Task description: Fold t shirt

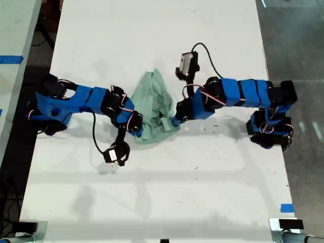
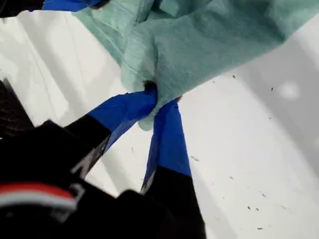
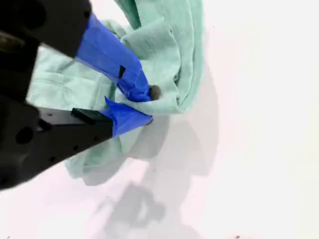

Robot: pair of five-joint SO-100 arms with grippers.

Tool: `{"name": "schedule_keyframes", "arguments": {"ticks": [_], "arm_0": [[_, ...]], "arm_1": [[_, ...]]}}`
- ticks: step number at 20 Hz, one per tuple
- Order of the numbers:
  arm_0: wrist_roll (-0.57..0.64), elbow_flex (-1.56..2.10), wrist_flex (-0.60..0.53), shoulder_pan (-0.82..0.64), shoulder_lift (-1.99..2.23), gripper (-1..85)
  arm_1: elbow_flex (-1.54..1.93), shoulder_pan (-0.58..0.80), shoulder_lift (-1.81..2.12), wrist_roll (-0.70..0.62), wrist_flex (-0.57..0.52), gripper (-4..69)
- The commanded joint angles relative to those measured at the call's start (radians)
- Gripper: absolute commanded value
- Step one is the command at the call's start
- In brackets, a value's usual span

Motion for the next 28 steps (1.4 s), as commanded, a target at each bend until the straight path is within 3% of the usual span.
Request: {"name": "schedule_keyframes", "arguments": {"ticks": [1, 6, 14, 18, 19, 20, 22, 28], "arm_0": [[0.054, 0.057, 0.003, -0.126, 0.161, -0.1], [0.156, 0.144, 0.002, -0.396, 0.216, -0.1], [0.368, 0.163, -0.021, -0.746, -0.025, -0.1], [0.465, 0.069, -0.044, -0.773, -0.296, 0.8], [0.488, 0.035, -0.032, -0.77, -0.345, 9.3], [0.489, 0.031, -0.028, -0.765, -0.356, 14.1], [0.494, 0.031, -0.014, -0.758, -0.316, 15.0], [0.541, 0.118, 0.009, -0.787, 0.038, 17.2]], "arm_1": [[0.011, 0.12, 0.133, -0.101, -0.081, 1.0], [0.051, 0.31, 0.101, -0.241, -0.253, 1.0], [0.11, 0.549, -0.176, -0.334, -0.411, 1.0], [0.098, 0.595, -0.359, -0.337, -0.416, 0.9], [0.097, 0.601, -0.379, -0.333, -0.413, 2.0], [0.083, 0.601, -0.391, -0.331, -0.397, 13.7], [0.063, 0.6, -0.383, -0.33, -0.368, 19.1], [0.031, 0.615, -0.219, -0.348, -0.227, 14.6]]}}
